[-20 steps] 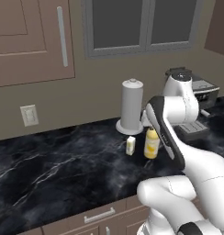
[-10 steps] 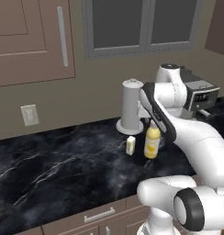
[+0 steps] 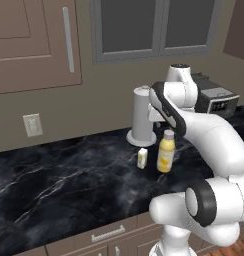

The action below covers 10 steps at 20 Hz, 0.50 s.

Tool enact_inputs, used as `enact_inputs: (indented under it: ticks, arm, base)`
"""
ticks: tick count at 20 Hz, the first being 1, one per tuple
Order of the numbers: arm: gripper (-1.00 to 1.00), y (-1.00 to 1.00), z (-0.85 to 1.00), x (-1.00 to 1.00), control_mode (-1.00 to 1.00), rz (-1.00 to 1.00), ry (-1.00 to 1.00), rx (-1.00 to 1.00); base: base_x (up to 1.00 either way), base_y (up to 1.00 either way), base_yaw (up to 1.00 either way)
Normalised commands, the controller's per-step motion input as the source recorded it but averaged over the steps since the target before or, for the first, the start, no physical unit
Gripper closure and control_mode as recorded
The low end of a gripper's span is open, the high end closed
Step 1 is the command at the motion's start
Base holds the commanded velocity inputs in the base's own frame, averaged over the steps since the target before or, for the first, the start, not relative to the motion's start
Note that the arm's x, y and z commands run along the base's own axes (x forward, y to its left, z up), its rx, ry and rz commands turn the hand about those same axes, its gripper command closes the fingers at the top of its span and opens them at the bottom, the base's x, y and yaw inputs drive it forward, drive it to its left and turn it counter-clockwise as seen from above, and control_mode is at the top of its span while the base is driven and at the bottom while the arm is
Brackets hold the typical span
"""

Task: Move the drinks to the dining counter.

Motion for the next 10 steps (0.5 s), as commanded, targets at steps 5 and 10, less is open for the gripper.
enact_inputs:
  ticks: [5,10]
  arm:
    - [-1.00,-0.18,-0.01,0.18,-1.00,0.00,0.00,0.00]
    - [-1.00,-0.11,-0.11,0.25,-1.00,0.00,0.00,0.00]
  base:
    - [0.00,0.00,0.00]
    - [0.00,0.00,0.00]
